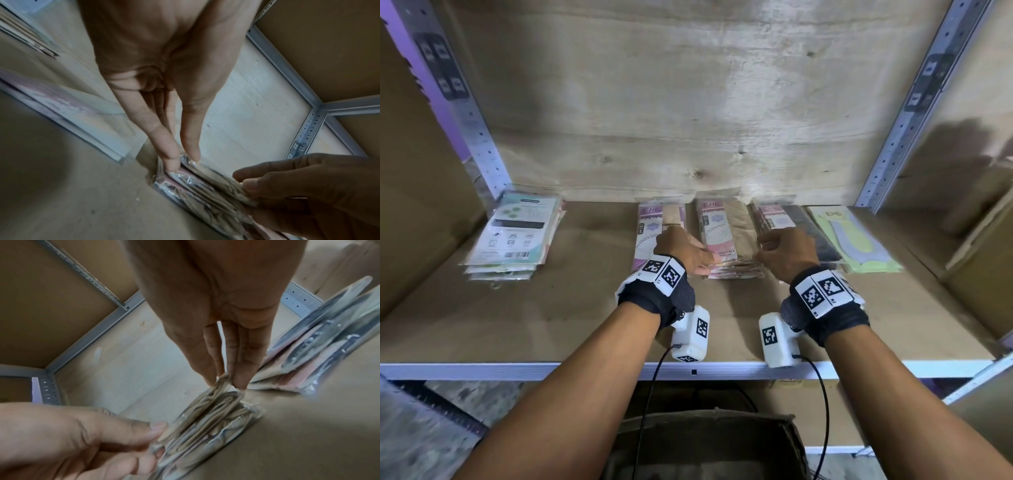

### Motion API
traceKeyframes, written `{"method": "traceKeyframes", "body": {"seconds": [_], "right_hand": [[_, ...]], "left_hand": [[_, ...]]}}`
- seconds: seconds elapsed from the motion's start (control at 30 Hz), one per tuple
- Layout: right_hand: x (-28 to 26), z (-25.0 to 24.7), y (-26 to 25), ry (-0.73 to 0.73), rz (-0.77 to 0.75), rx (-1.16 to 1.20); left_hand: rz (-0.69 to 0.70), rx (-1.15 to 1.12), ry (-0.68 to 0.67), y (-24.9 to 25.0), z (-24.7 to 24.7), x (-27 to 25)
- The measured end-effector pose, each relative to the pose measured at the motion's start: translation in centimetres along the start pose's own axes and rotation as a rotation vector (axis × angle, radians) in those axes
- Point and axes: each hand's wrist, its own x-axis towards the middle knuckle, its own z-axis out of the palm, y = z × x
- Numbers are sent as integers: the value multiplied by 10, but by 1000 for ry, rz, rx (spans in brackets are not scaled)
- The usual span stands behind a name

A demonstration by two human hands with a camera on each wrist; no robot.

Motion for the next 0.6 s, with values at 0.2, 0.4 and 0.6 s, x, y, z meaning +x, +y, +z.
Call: {"method": "traceKeyframes", "body": {"seconds": [0.2,0.4,0.6], "right_hand": [[-1,0,0,-22,-1,-23],[-2,0,-2,-18,-8,-50],[-5,-3,-1,17,-42,-34]], "left_hand": [[-61,47,-1,5,0,-2],[-33,119,6,4,-2,-2],[63,248,125,5,-14,-3]]}}
